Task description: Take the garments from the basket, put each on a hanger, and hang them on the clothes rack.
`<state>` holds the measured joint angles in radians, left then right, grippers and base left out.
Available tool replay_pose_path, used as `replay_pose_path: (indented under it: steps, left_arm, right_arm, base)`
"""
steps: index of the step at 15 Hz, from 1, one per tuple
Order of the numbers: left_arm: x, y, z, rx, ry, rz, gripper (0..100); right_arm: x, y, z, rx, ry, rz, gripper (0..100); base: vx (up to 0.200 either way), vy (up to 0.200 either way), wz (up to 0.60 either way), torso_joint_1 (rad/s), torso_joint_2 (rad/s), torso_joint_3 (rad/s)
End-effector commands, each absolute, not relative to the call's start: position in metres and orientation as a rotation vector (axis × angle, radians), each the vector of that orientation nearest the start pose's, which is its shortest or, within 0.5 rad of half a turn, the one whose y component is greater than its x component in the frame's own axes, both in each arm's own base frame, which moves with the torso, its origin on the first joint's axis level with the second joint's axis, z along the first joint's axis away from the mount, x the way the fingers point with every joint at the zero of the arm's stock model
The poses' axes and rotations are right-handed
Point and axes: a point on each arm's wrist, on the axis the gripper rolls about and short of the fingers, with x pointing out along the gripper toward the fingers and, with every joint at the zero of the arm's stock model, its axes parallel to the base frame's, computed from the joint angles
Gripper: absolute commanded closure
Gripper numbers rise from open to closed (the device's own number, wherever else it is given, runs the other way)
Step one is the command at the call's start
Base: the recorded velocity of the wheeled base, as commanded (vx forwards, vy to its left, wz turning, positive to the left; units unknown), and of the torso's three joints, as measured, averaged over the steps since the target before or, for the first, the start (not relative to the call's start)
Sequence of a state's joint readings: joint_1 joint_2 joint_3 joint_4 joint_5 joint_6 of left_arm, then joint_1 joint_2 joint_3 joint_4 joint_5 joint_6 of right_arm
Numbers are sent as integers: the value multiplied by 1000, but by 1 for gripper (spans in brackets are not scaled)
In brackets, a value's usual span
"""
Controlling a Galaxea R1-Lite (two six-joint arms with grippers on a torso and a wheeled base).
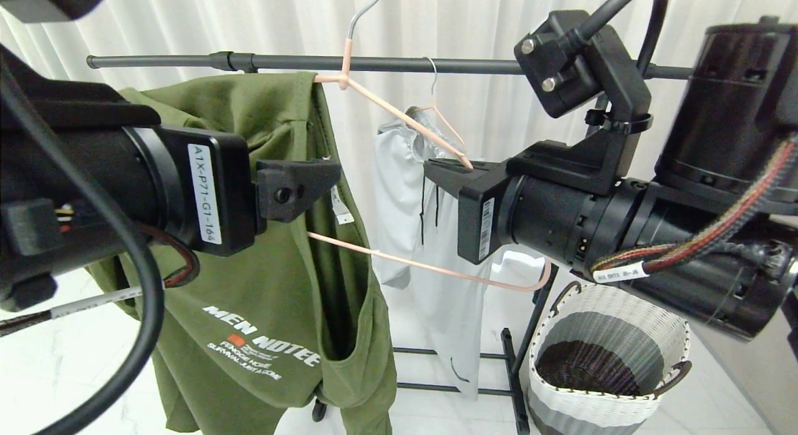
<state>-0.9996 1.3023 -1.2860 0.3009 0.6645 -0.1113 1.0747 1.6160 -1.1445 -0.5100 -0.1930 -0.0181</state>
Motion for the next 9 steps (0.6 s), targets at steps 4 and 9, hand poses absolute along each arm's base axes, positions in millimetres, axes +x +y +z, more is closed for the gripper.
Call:
replay_pose_path:
  steps: [4,9]
  left_arm:
    - [92,-119,341,216,153,-355,0]
    - [69,-83,340,311,77,-443,0]
  right_arm:
    - [166,251,295,-28,-66,813,100]
    - [165,232,293,-44,-67,782,100]
  base:
    - [0,0,0,0,0,0]
    - [0,0,0,0,0,0]
